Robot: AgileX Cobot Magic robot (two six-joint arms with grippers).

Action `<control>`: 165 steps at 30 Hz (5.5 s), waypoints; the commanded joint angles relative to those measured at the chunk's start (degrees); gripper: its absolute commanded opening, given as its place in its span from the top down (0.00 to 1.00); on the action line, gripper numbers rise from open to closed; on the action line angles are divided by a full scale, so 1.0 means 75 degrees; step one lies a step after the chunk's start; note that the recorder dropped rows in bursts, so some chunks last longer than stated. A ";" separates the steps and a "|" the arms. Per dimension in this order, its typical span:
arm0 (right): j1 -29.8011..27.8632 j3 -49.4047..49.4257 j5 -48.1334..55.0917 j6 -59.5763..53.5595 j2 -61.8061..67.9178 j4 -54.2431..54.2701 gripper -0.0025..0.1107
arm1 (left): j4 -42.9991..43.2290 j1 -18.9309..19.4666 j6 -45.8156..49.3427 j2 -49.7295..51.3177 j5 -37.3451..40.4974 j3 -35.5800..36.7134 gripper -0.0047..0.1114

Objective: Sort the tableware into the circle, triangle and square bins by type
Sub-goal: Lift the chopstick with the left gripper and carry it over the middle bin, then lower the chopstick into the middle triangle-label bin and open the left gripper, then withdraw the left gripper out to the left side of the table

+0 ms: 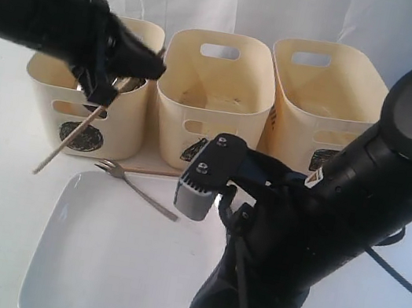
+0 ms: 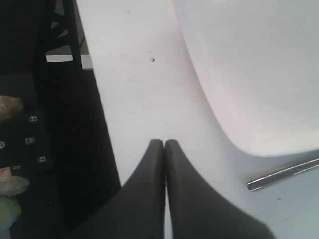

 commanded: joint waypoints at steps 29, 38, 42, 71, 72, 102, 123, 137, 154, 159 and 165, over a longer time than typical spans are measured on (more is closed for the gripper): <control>-0.0064 0.0581 -0.0025 -0.0105 -0.1118 0.0134 0.98 | -0.4220 0.0056 0.4341 0.3473 0.1558 -0.4211 0.96; -0.0064 0.0632 -0.0262 -0.0206 -0.1118 0.0134 0.98 | -0.4220 0.0056 0.4341 0.4509 0.2394 -0.5592 0.96; -0.0064 0.0666 -0.0209 -0.0241 -0.1118 0.0134 0.98 | -0.4220 0.0056 0.4341 0.4781 0.2802 -0.5882 0.96; -0.0064 0.0666 -0.0207 -0.0270 -0.1118 0.0125 0.98 | -0.4220 0.0010 0.3800 0.5402 0.4048 -0.6179 0.96; -0.0064 0.0666 -0.0207 -0.0270 -0.1118 0.0125 0.98 | -0.4220 0.0010 0.3741 0.5462 0.3995 -0.6179 0.96; -0.0064 0.0666 -0.0619 -0.0300 -0.1118 0.0154 0.98 | -0.2675 0.0057 0.0903 0.5559 0.3319 -0.6179 0.54; -0.0064 0.0666 -0.2126 -0.0437 -0.1118 0.0154 0.98 | 0.1129 0.1484 -0.1973 0.3850 0.5426 -0.5594 0.96; -0.0064 0.0666 -0.2351 0.1383 -0.1118 0.0011 0.98 | 0.0139 0.2111 -0.1669 0.2033 0.3868 -0.1441 0.96; -0.0064 0.0648 -0.3732 0.2012 -0.1013 -0.0534 0.93 | -0.0774 0.2111 -0.0709 -0.1760 0.2428 0.2391 0.96; -0.0049 0.0423 -0.4041 0.1226 -0.0210 -0.0457 0.77 | -0.0774 0.2111 -0.0894 -0.2634 0.1462 0.3584 0.96; 0.0008 -0.0620 -0.4096 -0.1403 0.1905 0.1378 0.45 | -0.0798 0.2111 -0.1001 -0.3496 0.1216 0.4807 0.96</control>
